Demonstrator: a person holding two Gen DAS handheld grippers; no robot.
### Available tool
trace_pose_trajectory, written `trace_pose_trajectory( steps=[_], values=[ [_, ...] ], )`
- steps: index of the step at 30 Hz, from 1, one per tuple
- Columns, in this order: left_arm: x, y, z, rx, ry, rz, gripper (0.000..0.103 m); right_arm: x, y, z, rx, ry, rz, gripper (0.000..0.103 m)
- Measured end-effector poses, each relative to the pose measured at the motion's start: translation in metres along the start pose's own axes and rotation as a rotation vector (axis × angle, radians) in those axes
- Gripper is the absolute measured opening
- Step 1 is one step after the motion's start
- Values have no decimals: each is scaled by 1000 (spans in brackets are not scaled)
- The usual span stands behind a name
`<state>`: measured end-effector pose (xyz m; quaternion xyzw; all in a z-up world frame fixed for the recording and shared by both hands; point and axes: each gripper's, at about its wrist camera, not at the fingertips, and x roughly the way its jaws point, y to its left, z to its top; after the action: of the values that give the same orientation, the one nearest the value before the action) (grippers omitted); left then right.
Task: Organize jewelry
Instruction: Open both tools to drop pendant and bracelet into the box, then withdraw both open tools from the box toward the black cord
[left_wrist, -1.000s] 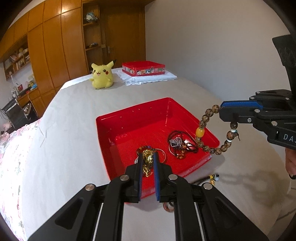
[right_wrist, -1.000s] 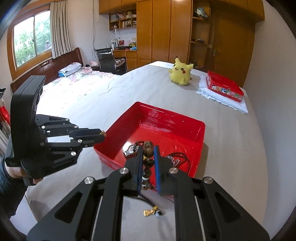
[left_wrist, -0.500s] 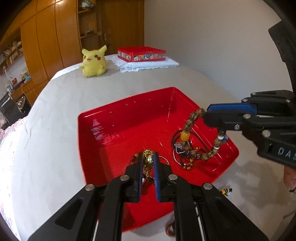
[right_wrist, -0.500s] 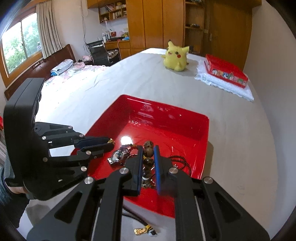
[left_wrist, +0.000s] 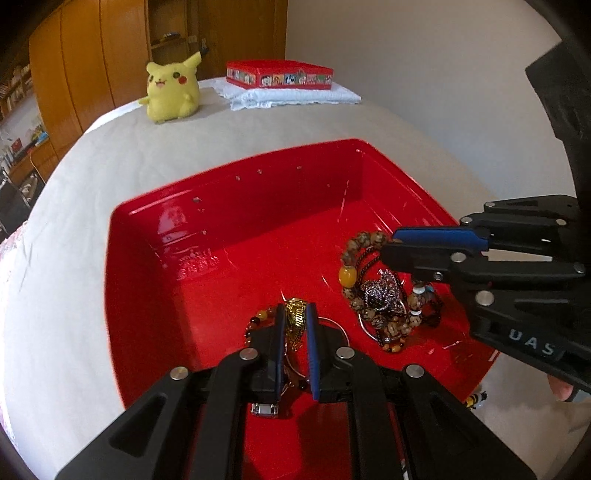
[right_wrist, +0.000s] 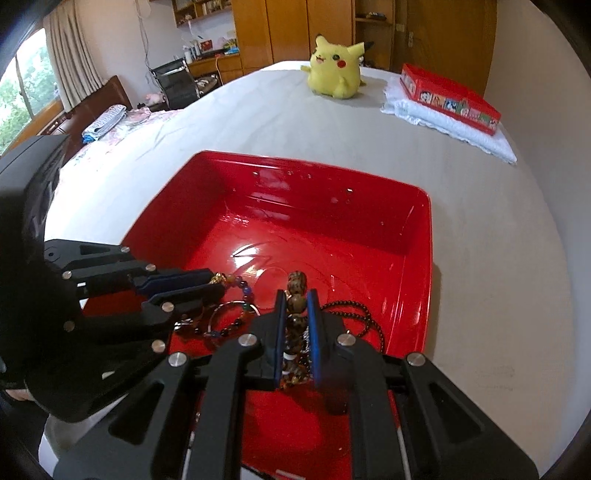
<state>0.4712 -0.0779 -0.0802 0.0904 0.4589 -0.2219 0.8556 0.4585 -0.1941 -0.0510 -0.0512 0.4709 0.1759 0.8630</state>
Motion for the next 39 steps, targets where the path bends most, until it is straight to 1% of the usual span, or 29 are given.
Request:
trace_pose_trajectory(
  steps=[8, 9, 11, 13, 14, 15, 18, 21, 23, 25, 27, 30, 34, 39],
  values=[
    [7, -4, -1, 7, 20, -8, 11, 20, -7, -3, 14, 47, -12, 10],
    [7, -4, -2, 8, 21, -9, 11, 22, -8, -4, 18, 56, -9, 13],
    [8, -5, -2, 12, 24, -7, 12, 23, -10, -5, 20, 58, -20, 13],
    [10, -5, -1, 14, 25, -6, 17, 22, -12, -7, 25, 62, -22, 17],
    [10, -6, -1, 14, 24, -3, 21, 22, -13, -7, 27, 61, -24, 23],
    [10, -7, -1, 13, 24, -2, 24, 21, -14, -7, 27, 60, -29, 25],
    [9, -7, -2, 5, 22, -3, 30, 18, -16, -9, 32, 56, -31, 27],
    [6, -6, -2, -5, 14, -5, 33, 12, -19, -10, 39, 44, -33, 29],
    [-1, -6, -3, -9, 4, -1, 34, 6, -20, -12, 43, 33, -29, 29],
    [-13, -6, -5, -11, -18, 2, 37, -2, -20, -14, 42, 21, -25, 29],
    [-27, -6, -10, -7, -41, 7, 44, -13, -18, -18, 40, 3, -18, 32],
    [-48, -8, -21, -5, -70, 14, 46, -34, -14, -26, 25, -37, -11, 36],
    [-81, -12, -45, 6, -112, 26, 49, -71, -3, -46, 8, -92, 18, 37],
    [-115, -18, -85, 8, -149, 40, 53, -112, 10, -79, -8, -158, 28, 42]
  ],
)
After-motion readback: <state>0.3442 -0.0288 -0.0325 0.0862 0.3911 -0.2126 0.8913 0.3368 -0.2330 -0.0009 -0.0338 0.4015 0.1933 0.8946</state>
